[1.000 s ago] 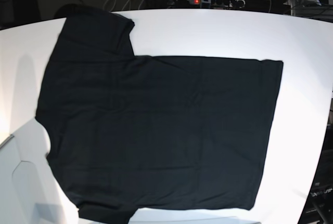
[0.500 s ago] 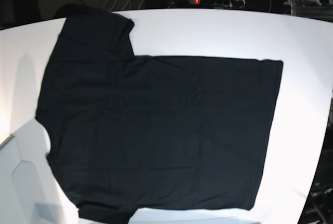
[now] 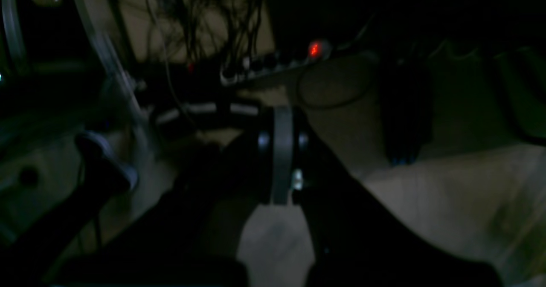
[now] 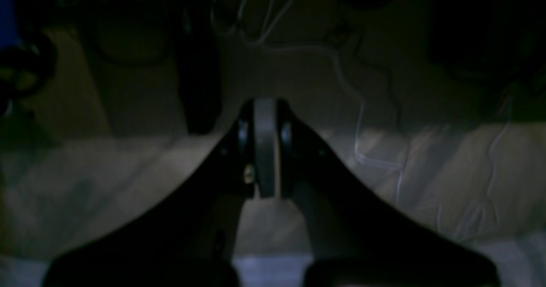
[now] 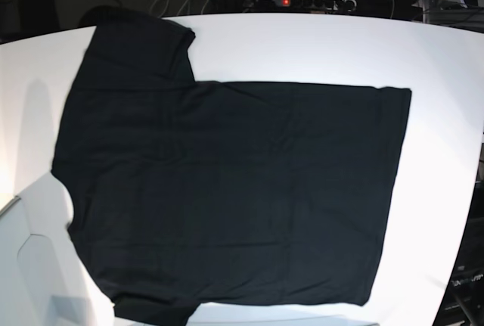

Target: Fold the T-shirt properly

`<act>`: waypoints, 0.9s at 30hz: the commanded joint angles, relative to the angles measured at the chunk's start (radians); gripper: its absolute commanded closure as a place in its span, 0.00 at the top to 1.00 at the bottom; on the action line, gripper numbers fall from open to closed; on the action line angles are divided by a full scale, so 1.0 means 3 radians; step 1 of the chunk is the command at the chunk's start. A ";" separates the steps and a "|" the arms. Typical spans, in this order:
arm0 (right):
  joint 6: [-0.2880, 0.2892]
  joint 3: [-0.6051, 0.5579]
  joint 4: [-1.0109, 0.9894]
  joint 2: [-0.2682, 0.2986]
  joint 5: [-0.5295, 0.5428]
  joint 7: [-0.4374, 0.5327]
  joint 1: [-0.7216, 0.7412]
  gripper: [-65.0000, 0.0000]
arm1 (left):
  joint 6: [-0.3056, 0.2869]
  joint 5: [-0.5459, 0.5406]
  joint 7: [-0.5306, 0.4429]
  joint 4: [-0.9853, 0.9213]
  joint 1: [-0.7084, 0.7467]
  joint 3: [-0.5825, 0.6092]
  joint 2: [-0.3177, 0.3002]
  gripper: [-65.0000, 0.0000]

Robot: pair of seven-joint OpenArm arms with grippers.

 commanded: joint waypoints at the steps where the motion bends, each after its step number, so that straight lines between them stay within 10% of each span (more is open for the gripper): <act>1: 0.0016 -0.0004 0.0180 -0.0003 -0.0001 0.0057 -0.0148 0.00 | -0.0001 -0.0002 -0.0062 0.0186 0.0160 -0.0007 -0.0024 0.00; 16: 0.0016 0.0374 0.2082 -0.0024 -0.0011 0.0057 -0.0890 0.00 | -0.0001 -0.0079 -0.0062 0.2088 0.0953 -0.0595 -0.0029 0.02; 23: 0.0016 0.0415 0.2230 -0.0029 -0.0011 0.0062 -0.0480 0.02 | -0.0006 -0.0866 -0.0062 0.2196 0.0794 -0.0876 -0.0044 0.34; 27: 0.0016 0.0415 0.2230 -0.0034 -0.0011 0.0077 -0.0230 0.21 | -0.0006 -0.1107 -0.0062 0.2196 0.0631 -0.1091 -0.0034 0.50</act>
